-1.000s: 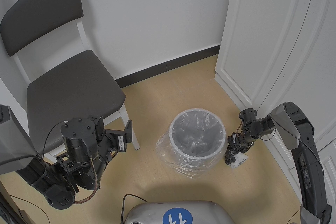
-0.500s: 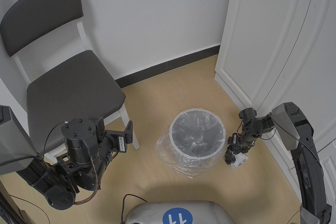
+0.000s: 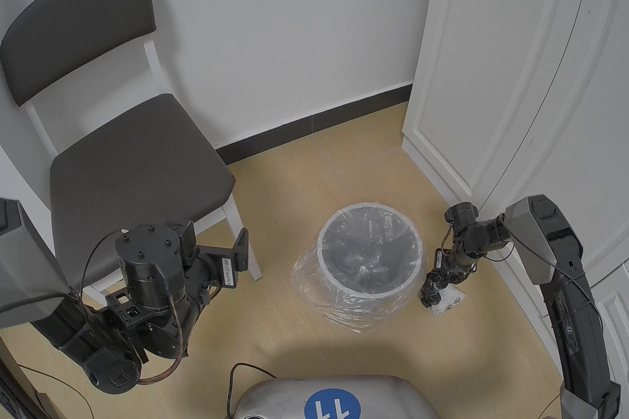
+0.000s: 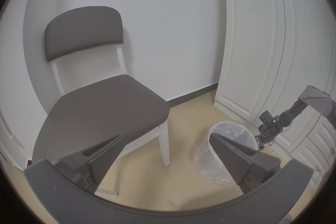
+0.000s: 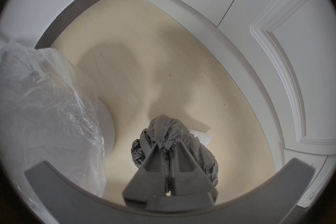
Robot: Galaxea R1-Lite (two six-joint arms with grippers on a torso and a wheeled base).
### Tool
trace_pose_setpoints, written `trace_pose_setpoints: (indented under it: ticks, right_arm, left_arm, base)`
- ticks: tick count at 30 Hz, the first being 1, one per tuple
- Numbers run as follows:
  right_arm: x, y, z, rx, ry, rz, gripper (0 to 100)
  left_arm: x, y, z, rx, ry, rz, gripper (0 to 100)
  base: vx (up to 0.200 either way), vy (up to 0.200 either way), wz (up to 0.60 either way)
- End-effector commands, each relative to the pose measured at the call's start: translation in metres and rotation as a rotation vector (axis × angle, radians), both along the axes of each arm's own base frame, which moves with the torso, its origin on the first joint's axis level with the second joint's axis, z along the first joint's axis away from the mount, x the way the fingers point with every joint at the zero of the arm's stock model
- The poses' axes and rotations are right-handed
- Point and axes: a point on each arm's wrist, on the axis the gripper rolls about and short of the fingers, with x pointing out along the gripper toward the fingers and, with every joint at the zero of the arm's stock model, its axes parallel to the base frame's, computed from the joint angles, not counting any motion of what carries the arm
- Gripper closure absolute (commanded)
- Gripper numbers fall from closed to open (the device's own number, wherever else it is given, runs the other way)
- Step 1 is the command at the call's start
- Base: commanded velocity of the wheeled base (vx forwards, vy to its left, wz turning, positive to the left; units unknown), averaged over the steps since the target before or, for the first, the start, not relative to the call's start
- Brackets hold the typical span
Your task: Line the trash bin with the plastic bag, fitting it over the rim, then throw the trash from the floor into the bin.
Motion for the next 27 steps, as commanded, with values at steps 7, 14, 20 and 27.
trace_pose_setpoints:
  ticks: [7,14,20,27]
  right_arm:
    - [0.0,-0.001,-0.004,-0.036,0.005,-0.031,100]
    - [-0.001,0.008,0.0,-0.084,-0.029,-0.146,100]
    - [-0.002,0.008,0.002,-0.107,-0.054,-0.239,100]
    - [0.002,0.009,-0.002,-0.012,-0.073,-0.246,100]
  left_arm:
    - [-0.003,0.002,0.0,-0.009,-0.006,-0.002,0]
    - [-0.009,0.006,-0.004,-0.019,-0.018,-0.003,0]
    - [-0.012,0.007,-0.005,-0.02,-0.015,-0.008,0]
    - [-0.022,0.002,-0.004,-0.068,-0.018,-0.042,0]
  base:
    - [0.0,0.0,0.0]
    - [0.0,0.0,0.0]
    - [0.0,0.0,0.0]
    - [0.0,0.0,0.0]
